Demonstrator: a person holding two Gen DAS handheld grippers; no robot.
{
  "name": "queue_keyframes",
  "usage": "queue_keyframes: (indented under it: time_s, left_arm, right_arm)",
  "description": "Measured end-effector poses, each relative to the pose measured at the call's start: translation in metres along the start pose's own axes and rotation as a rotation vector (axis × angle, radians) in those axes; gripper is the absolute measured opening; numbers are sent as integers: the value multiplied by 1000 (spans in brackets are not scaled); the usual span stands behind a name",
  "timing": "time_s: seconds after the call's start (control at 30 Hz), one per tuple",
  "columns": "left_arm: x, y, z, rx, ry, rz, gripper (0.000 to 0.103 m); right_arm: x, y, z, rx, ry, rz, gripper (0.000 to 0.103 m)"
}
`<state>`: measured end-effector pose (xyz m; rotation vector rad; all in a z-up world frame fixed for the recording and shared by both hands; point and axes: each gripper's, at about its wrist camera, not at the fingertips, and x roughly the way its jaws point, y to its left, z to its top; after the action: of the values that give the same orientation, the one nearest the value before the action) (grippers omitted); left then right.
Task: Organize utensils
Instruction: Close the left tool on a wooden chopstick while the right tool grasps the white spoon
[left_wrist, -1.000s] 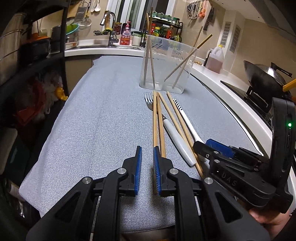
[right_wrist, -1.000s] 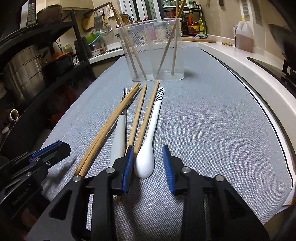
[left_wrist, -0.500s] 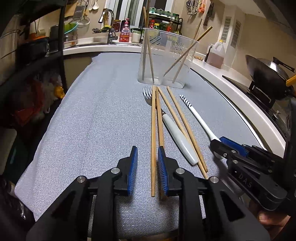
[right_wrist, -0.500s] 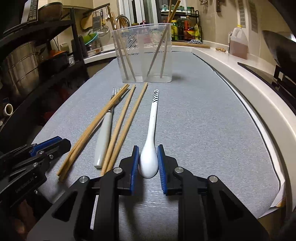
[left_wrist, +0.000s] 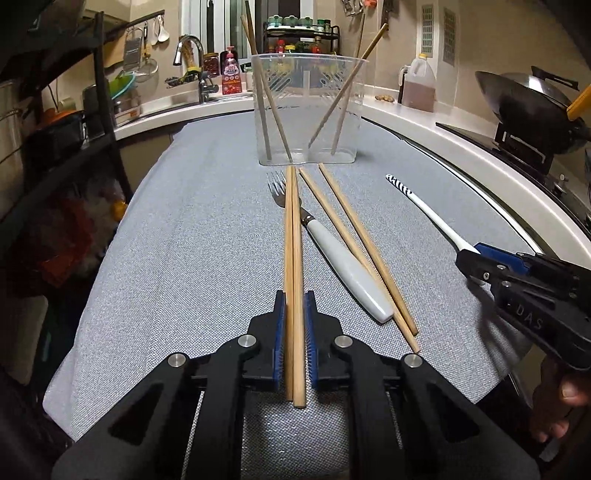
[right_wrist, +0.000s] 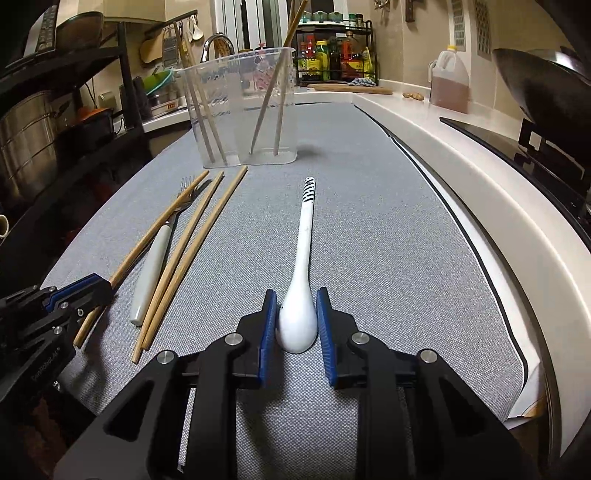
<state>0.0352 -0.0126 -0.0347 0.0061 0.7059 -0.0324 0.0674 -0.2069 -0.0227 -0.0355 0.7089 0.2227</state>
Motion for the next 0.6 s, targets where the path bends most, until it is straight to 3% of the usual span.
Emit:
queue_keyframes:
  time_s: [0.2,0.5,0.6]
  left_arm:
    - [-1,11,0,-50,1,2,6]
    - [5,4,-1,-30,19,-8,7]
    - [4,5,0,-33,20,-13,7]
  right_arm:
    - [-3,3,-3,2,-3,-12,24]
    - [-8,6,-11,-5,-23,-45,28]
    - [-8,6,-11,-12,-27,-38,23]
